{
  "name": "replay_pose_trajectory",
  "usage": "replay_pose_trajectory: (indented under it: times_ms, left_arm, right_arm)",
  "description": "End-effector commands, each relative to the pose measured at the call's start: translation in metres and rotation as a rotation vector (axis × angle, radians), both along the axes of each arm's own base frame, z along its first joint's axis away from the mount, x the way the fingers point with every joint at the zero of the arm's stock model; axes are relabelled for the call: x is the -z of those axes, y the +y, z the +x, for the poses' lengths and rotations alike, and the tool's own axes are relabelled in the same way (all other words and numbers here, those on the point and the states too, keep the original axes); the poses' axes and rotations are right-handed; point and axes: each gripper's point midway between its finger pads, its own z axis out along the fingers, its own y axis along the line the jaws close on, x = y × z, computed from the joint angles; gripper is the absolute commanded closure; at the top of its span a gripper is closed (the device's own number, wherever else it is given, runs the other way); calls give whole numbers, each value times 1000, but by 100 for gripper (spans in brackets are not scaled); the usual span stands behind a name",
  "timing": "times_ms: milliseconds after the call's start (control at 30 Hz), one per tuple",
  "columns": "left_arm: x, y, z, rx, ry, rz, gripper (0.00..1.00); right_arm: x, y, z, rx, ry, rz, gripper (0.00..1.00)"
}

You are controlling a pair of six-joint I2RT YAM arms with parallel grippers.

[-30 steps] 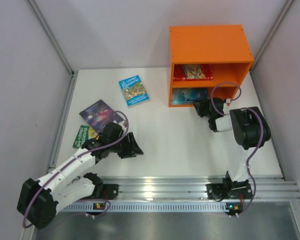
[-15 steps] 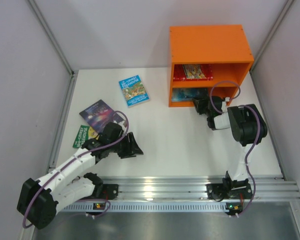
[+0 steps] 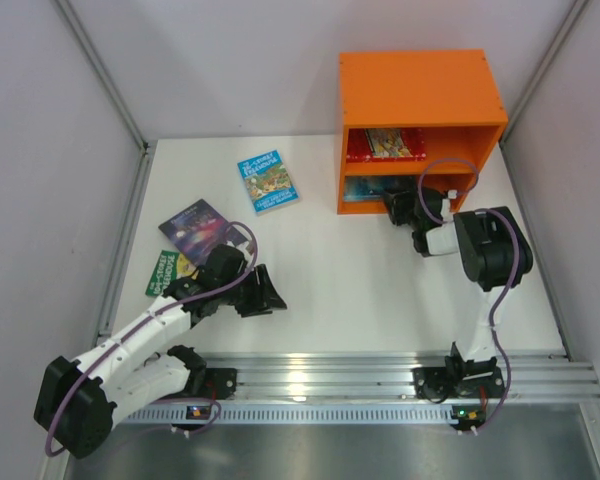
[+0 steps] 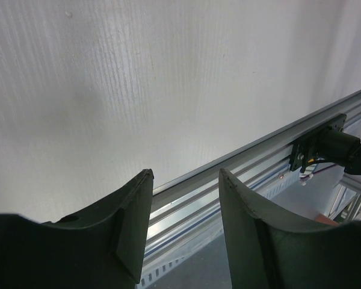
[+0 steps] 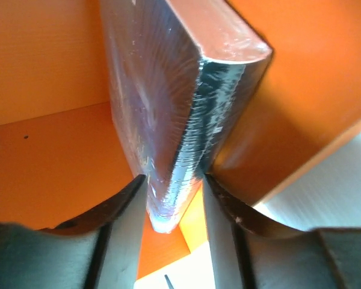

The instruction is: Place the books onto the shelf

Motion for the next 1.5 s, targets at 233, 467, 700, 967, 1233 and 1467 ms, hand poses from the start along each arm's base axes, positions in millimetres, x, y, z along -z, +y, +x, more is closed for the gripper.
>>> replay_pose_trajectory:
  times_ms: [233, 467, 700, 967, 1233, 1467]
  left_arm:
    - [-40, 4, 26, -46, -136, 26, 41]
    - [-83, 21, 63, -114, -250, 69, 20]
    - [-99, 116, 119, -467, -245, 45, 14]
    - [-60, 206, 139, -834, -204, 59, 14]
    - [3, 257, 145, -1001, -131, 118, 16]
    - [15, 298, 175, -1105, -137, 114, 19]
  right_arm:
    - [-68, 9, -8, -70, -171, -55, 42]
    - [-104, 35, -62, -203, -263, -100, 29]
    - [-95, 110, -160, -428, -273, -138, 5]
    - [-95, 165, -218, -648, -302, -116, 0]
    - [-79, 154, -250, -697, -301, -98, 0]
    - [-68, 144, -260, -713, -299, -152, 0]
